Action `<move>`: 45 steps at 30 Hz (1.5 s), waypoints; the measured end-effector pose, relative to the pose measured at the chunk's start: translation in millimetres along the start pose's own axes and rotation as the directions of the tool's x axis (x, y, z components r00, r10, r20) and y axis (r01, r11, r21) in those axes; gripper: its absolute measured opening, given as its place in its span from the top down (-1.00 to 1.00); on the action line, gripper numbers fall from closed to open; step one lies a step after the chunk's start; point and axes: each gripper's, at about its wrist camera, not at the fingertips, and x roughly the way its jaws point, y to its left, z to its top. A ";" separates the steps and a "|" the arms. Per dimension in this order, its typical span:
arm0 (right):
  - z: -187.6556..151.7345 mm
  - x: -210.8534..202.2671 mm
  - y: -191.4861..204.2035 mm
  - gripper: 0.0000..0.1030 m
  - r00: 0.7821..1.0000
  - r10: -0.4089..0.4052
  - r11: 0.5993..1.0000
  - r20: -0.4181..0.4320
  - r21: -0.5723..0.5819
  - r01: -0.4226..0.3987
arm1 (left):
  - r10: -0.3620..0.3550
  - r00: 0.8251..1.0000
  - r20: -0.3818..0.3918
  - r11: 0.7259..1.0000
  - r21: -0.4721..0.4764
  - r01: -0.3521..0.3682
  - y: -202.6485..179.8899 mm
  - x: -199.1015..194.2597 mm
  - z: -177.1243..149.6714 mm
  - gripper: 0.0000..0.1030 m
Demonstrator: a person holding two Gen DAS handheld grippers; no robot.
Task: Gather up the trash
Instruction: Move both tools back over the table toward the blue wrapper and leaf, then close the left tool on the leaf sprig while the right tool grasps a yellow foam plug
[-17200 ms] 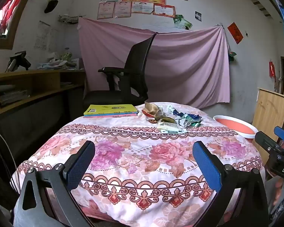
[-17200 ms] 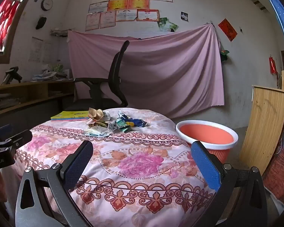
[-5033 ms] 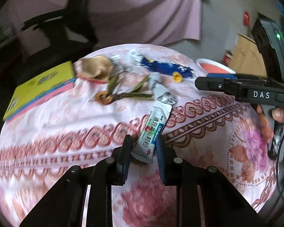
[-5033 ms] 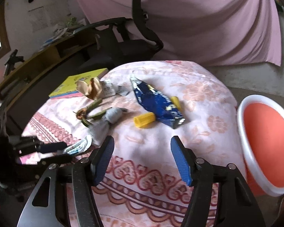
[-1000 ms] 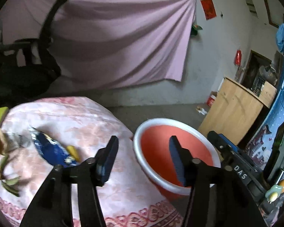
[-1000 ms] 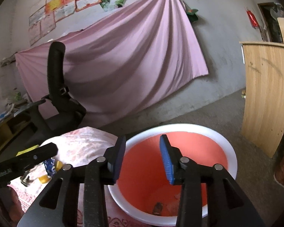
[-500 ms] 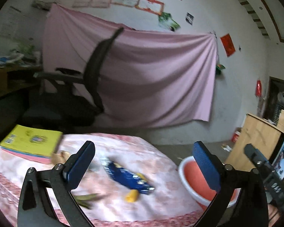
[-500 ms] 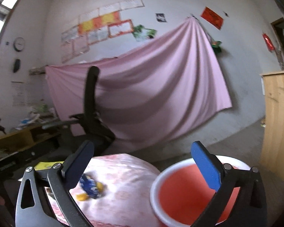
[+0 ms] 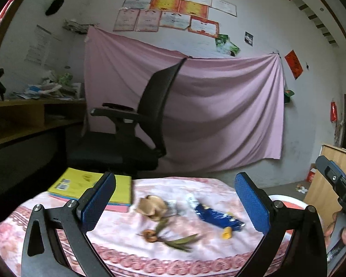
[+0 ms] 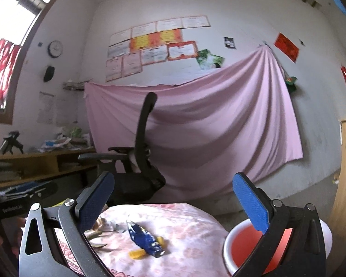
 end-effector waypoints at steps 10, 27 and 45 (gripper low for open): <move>-17.9 28.3 36.1 -1.00 0.994 0.036 0.995 -0.108 -0.089 -0.045 | 0.046 0.998 -0.040 0.999 -0.018 -0.047 47.9 -3.9 -21.4 -0.96; -66.1 94.0 42.7 -0.61 0.817 0.072 0.994 -0.573 -0.026 -0.105 | -0.066 0.924 -0.377 0.995 -0.089 0.035 55.8 40.6 -43.3 -0.83; -102.2 126.9 39.8 0.13 0.645 0.145 0.989 -0.750 0.095 -0.111 | -0.145 0.777 -0.612 0.988 -0.132 0.080 44.2 100.1 -67.9 -0.07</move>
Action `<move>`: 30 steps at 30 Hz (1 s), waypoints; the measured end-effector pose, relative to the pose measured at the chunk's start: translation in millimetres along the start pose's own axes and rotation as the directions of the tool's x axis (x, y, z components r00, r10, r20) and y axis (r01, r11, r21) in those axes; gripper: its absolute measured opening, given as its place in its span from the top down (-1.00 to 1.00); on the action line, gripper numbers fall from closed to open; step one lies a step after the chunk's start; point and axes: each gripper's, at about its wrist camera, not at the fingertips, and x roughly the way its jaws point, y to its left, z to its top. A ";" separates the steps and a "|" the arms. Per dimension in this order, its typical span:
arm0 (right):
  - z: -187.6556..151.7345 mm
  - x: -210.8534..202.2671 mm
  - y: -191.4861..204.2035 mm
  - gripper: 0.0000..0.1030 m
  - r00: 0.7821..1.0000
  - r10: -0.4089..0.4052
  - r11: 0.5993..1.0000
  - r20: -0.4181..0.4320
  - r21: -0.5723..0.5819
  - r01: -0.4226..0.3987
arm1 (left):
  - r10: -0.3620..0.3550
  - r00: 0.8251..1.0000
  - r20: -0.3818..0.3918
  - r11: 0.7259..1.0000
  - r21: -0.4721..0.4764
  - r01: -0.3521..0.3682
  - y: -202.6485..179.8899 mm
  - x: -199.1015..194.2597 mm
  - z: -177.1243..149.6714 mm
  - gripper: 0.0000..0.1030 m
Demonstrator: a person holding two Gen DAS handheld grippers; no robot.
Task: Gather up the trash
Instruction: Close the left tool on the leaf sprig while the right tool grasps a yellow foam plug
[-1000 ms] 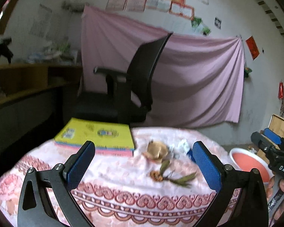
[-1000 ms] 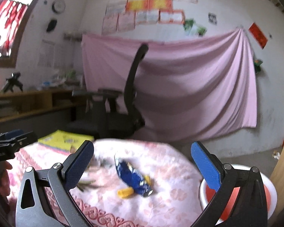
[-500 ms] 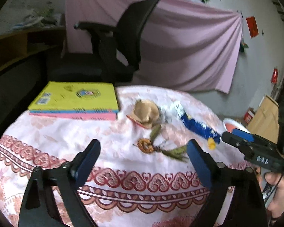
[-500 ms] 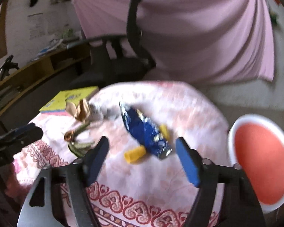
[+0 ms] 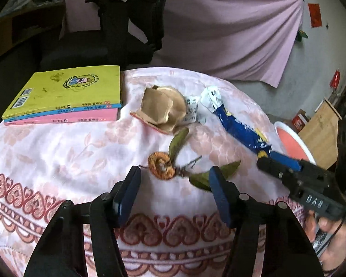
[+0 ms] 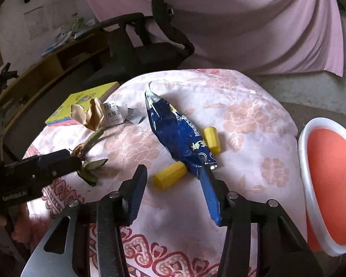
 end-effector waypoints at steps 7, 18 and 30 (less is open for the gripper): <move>0.7 1.9 -0.5 0.24 1.000 0.003 1.000 -0.012 0.000 -0.003 | 0.035 0.999 -0.009 0.999 0.005 -0.035 -2.7 6.1 1.5 0.22; 0.9 4.8 0.8 0.28 1.000 0.015 1.000 -0.021 0.005 -0.015 | -0.010 1.000 0.009 0.999 -0.050 0.011 9.4 -3.6 -2.8 0.43; 0.4 6.2 2.1 0.30 1.000 0.012 1.000 -0.028 -0.003 -0.012 | -0.006 1.000 0.012 0.998 -0.060 0.007 8.8 -8.2 -8.4 0.81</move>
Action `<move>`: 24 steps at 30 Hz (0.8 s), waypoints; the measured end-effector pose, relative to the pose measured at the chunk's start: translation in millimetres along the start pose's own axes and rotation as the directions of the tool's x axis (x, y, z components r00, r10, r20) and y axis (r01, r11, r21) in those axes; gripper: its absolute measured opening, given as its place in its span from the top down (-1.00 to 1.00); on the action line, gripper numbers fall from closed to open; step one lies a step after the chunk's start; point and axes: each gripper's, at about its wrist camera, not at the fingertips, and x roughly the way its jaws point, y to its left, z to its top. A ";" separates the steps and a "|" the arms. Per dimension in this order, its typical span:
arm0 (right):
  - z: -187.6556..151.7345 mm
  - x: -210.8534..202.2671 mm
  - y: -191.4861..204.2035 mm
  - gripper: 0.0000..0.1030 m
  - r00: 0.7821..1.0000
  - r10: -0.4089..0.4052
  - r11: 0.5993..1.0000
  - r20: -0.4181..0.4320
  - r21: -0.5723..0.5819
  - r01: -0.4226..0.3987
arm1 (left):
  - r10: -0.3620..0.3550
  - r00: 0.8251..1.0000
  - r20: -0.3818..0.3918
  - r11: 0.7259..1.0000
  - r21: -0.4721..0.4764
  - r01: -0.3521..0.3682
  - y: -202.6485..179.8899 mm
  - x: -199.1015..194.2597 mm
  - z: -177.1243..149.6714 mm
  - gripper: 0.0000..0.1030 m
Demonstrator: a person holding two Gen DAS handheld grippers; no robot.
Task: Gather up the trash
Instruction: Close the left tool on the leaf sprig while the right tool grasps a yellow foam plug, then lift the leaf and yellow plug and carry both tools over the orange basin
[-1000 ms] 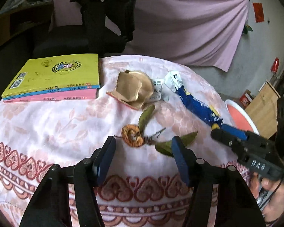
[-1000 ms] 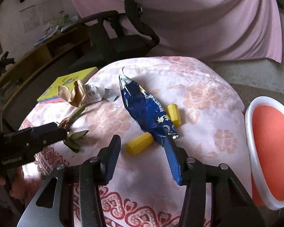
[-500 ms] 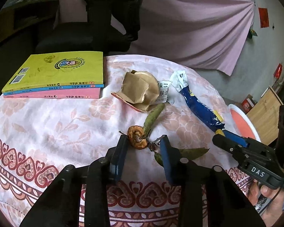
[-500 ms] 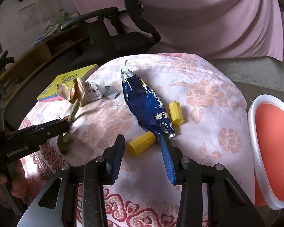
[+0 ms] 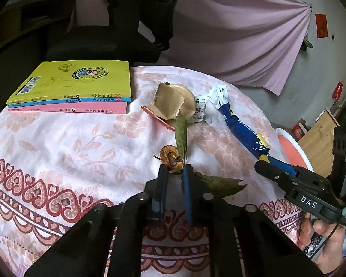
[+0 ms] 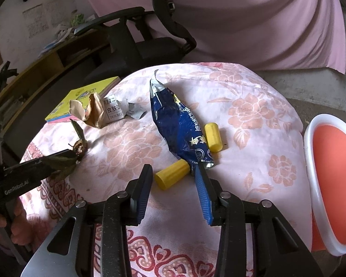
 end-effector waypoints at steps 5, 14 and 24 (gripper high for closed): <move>0.2 0.5 -0.8 0.36 1.000 0.002 1.000 -0.002 -0.001 -0.002 | -0.006 1.000 -0.002 1.000 0.005 0.006 -1.2 0.6 -0.4 0.85; -1.0 0.5 4.0 0.66 1.000 0.016 1.000 0.001 -0.018 -0.016 | -0.020 1.000 0.021 0.999 0.051 0.019 -12.7 -8.4 -10.9 0.99; -3.2 -5.3 12.1 0.69 0.999 0.020 0.998 0.027 -0.058 -0.019 | -0.034 0.999 0.037 0.998 0.056 0.032 -12.8 -12.9 -13.1 0.99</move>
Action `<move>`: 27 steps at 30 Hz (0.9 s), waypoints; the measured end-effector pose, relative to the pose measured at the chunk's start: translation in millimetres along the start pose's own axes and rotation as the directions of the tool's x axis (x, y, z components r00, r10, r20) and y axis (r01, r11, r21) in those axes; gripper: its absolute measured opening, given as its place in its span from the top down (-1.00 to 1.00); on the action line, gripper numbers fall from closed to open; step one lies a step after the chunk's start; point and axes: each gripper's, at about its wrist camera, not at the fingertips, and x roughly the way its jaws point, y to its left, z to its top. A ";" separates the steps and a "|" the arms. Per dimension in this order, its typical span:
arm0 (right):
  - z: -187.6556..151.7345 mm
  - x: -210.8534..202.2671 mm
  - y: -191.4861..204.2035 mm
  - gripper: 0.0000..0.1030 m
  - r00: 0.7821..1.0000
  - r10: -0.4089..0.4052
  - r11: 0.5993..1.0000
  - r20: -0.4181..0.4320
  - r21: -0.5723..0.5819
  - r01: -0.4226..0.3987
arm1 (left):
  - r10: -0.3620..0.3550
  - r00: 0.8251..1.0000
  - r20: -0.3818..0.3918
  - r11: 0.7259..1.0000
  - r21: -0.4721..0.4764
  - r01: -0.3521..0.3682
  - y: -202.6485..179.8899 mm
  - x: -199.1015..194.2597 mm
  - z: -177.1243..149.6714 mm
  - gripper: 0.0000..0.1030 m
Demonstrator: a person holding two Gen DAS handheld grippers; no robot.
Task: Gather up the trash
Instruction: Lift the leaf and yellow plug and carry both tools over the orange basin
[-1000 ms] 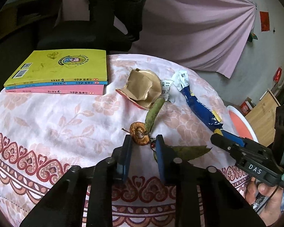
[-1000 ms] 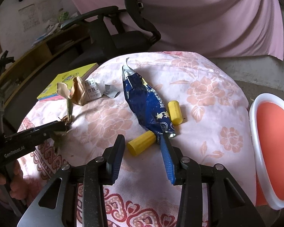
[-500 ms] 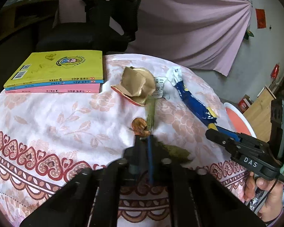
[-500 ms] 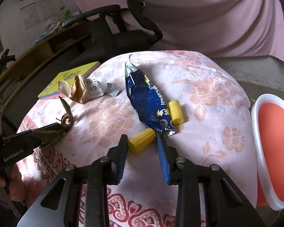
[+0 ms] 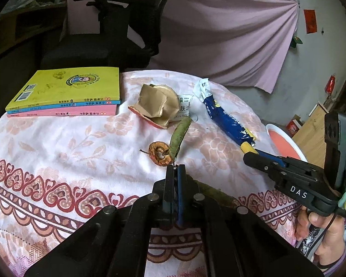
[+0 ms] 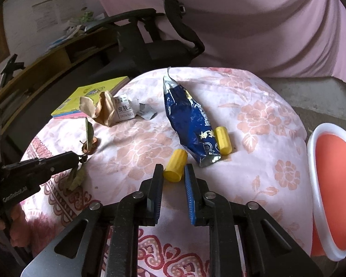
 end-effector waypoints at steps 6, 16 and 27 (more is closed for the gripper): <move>-2.3 -24.5 11.0 0.69 0.992 0.021 0.998 0.122 -0.060 -0.014 | -0.044 0.996 0.080 0.999 0.012 0.043 -0.7 -16.2 -0.7 0.99; -12.8 -91.2 18.6 0.69 0.892 0.011 0.992 0.452 -0.117 0.047 | -0.044 0.939 0.340 0.986 0.166 -0.014 -49.2 -53.1 3.4 0.99; -26.5 -154.2 -22.6 0.69 0.723 -0.103 0.987 0.684 -0.018 0.158 | -0.194 0.829 0.524 0.928 0.371 -0.017 -131.5 -73.3 15.3 0.99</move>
